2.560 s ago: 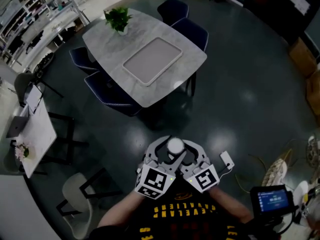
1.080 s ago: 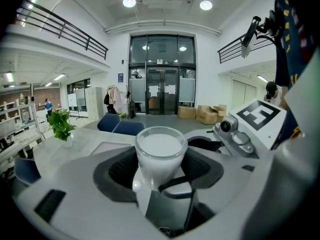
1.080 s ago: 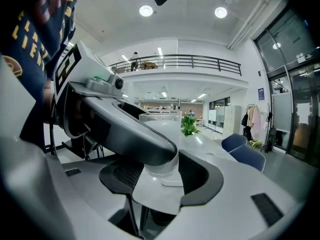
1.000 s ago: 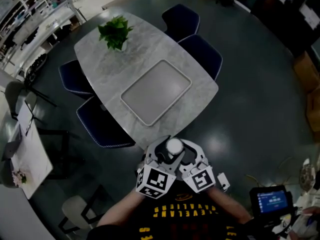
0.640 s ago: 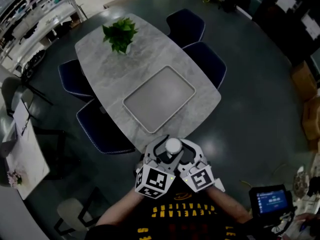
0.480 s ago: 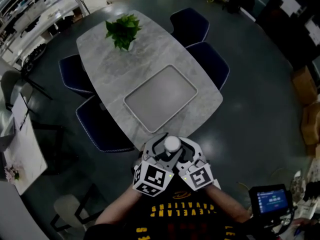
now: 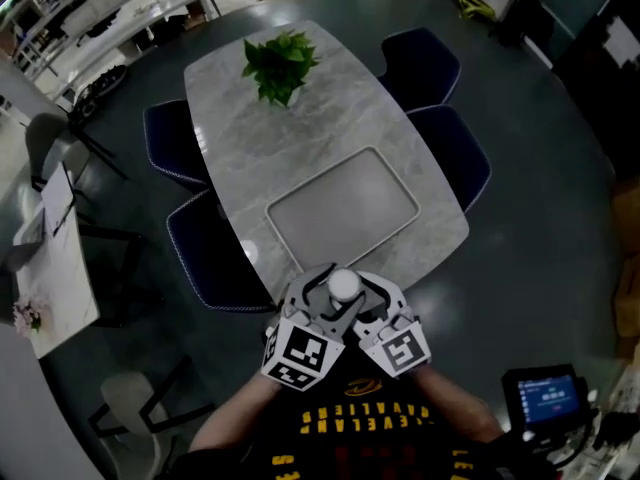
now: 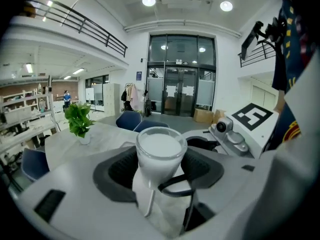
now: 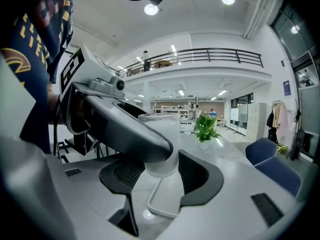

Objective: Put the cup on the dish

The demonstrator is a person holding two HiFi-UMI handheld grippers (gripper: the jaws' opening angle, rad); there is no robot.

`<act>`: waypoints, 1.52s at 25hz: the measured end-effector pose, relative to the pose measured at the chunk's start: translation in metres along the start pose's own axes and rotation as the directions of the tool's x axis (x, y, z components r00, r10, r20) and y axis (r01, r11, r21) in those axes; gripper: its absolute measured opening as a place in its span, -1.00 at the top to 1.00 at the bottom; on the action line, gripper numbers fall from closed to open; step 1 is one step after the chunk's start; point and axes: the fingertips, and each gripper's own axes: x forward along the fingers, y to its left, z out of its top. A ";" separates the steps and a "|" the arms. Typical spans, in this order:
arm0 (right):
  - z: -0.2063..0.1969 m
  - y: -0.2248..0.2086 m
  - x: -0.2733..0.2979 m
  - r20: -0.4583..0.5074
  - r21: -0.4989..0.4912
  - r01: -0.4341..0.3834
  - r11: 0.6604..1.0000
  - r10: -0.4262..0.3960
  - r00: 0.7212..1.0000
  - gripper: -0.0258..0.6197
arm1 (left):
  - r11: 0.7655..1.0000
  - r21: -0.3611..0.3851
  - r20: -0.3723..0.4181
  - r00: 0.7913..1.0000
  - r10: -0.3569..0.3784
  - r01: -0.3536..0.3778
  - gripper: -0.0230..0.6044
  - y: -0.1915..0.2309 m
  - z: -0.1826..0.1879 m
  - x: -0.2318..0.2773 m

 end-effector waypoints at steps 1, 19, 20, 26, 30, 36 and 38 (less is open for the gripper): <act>-0.002 -0.008 0.005 -0.005 0.001 -0.012 1.000 0.012 1.000 0.21 | 1.000 0.008 -0.009 1.000 0.015 -0.015 0.09 0.005 0.000 0.008; -0.070 -0.118 0.082 -0.159 -0.012 -0.163 0.987 0.159 0.974 0.21 | 0.981 -0.105 -0.059 0.986 0.155 -0.161 0.09 0.091 -0.020 0.132; -0.075 -0.120 0.087 -0.170 -0.024 -0.176 0.984 0.170 0.971 0.21 | 0.979 -0.109 -0.061 0.985 0.164 -0.170 0.09 0.095 -0.024 0.136; -0.105 -0.134 0.111 -0.241 -0.065 -0.222 0.973 0.200 0.950 0.21 | 0.971 -0.129 -0.073 0.978 0.193 -0.201 0.09 0.116 -0.047 0.162; -0.130 -0.139 0.126 -0.297 -0.059 -0.246 0.968 0.218 0.930 0.21 | 0.968 -0.107 -0.101 0.971 0.218 -0.228 0.09 0.128 -0.065 0.177; -0.159 -0.148 0.151 -0.386 -0.112 -0.286 0.952 0.224 0.895 0.21 | 0.964 -0.118 -0.133 0.966 0.223 -0.239 0.09 0.148 -0.095 0.199; -0.170 -0.149 0.156 -0.427 -0.109 -0.288 0.951 0.217 0.878 0.21 | 0.963 -0.119 -0.154 0.963 0.223 -0.242 0.09 0.152 -0.104 0.204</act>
